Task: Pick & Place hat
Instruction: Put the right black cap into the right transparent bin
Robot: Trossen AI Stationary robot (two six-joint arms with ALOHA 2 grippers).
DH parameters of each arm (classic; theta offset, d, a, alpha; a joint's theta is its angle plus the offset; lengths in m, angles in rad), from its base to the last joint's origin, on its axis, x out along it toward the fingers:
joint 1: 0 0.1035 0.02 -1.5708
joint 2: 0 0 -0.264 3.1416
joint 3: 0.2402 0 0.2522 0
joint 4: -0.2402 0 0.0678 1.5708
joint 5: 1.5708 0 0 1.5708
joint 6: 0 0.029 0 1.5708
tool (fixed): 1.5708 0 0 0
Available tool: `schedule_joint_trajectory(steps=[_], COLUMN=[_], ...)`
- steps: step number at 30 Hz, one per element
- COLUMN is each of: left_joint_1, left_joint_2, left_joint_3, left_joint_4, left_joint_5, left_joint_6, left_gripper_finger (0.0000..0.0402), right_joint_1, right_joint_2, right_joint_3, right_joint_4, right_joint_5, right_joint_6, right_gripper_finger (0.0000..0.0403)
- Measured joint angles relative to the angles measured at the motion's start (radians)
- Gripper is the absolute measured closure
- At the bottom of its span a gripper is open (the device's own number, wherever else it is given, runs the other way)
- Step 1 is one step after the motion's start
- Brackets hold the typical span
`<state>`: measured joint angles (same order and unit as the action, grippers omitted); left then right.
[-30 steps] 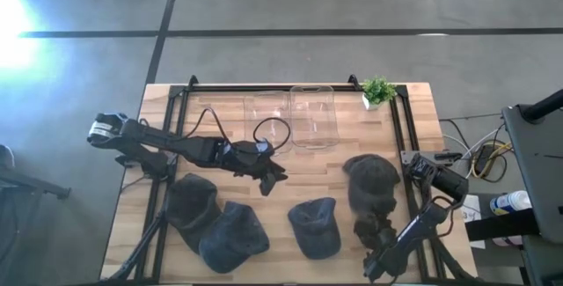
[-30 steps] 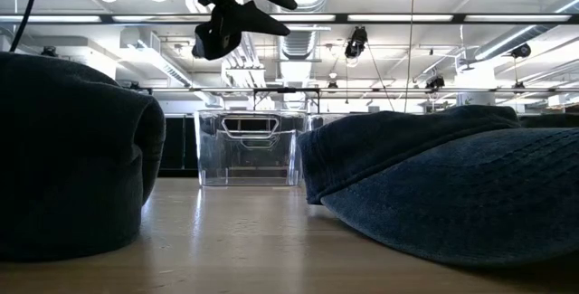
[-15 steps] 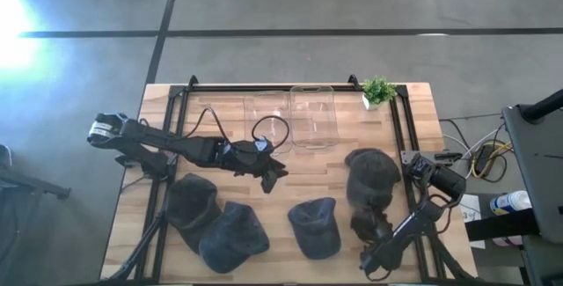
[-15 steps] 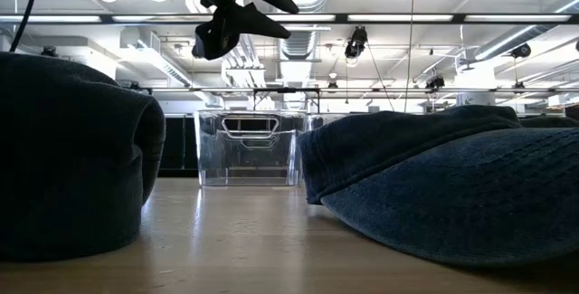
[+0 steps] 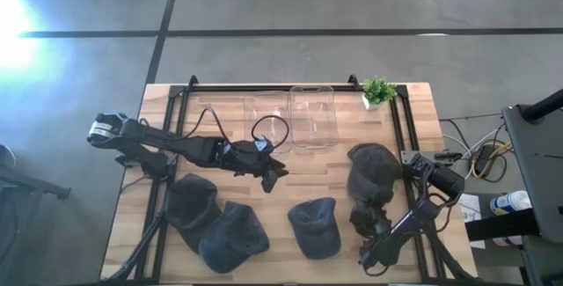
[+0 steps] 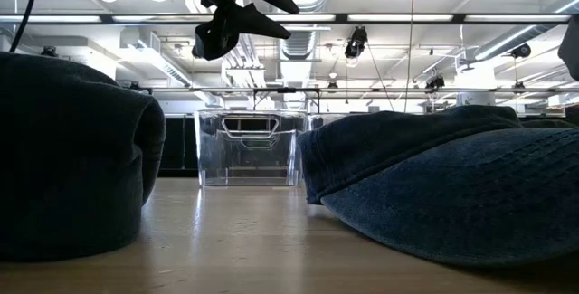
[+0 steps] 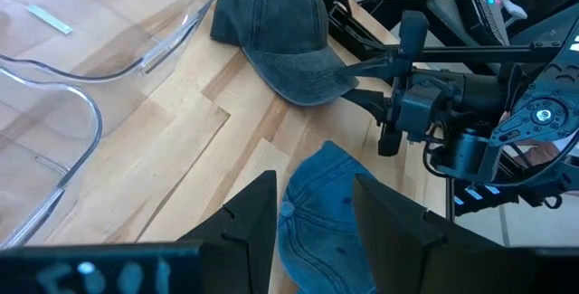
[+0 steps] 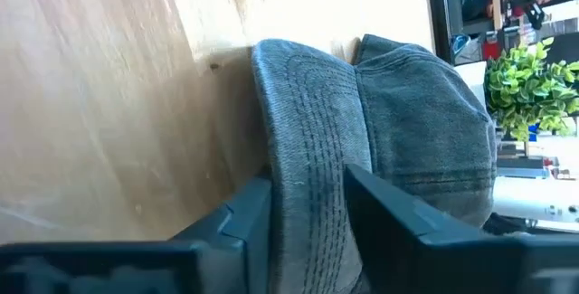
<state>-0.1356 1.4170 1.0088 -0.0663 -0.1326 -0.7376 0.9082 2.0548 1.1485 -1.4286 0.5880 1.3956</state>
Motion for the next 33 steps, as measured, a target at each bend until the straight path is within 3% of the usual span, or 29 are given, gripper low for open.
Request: schedule_joint_trajectory(steps=[6,11,20,33], left_joint_1=[0.0,0.0,0.004,0.003], left_joint_2=[0.0,0.0,0.0,0.0], left_joint_3=[0.0,0.0,0.0,0.0], left_joint_4=[0.0,0.001,0.007,0.006], left_joint_5=[0.0,0.0,0.0,0.001], left_joint_6=[0.0,0.0,0.0,0.0], left_gripper_finger=[0.0262,0.0262,0.0262,0.0262], right_joint_1=[0.0,0.0,-0.003,-0.035], right_joint_2=[0.0,0.0,-0.06,-0.184], right_joint_3=[-0.004,0.007,0.046,0.075], right_joint_4=[-0.013,-0.07,-0.14,-0.137], right_joint_5=[0.023,0.033,0.082,0.237], right_joint_6=[0.0,0.056,0.087,-0.144], right_gripper_finger=[0.0346,0.0374,0.038,0.0381])
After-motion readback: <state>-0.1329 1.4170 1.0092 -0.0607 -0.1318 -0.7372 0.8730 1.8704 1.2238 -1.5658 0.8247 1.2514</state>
